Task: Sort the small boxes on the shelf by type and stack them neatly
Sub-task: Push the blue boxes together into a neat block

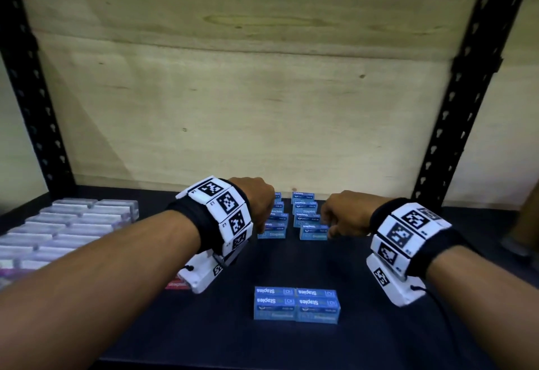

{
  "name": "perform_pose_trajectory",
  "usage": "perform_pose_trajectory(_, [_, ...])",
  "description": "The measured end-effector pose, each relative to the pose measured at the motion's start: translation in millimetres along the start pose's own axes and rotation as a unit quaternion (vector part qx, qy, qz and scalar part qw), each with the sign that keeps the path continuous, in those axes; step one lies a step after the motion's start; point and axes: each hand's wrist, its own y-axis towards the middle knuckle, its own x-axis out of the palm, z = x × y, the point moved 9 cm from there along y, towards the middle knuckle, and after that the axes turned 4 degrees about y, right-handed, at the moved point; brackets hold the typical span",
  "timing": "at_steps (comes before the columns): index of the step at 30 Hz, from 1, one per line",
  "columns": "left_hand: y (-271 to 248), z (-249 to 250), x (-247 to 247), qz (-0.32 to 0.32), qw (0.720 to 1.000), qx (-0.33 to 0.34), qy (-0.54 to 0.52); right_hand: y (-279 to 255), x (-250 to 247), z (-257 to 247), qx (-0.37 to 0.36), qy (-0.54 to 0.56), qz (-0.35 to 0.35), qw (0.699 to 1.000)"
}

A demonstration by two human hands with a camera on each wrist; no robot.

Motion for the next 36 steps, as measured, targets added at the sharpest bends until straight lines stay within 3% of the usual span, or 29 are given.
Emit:
perform_pose_trajectory(5, [1, 9, -3, 0.018, 0.999, 0.009, 0.028, 2, 0, -2, -0.005, -0.014, 0.001, 1.000])
perform_pose_trajectory(19, [-52, 9, 15, -0.022, 0.996, 0.090, -0.017, -55, 15, -18, -0.071, 0.052, -0.023, 0.996])
perform_pose_trajectory(36, [-96, 18, 25, -0.039, 0.992, 0.103, -0.055, -94, 30, -24, -0.079, 0.102, -0.068, 0.989])
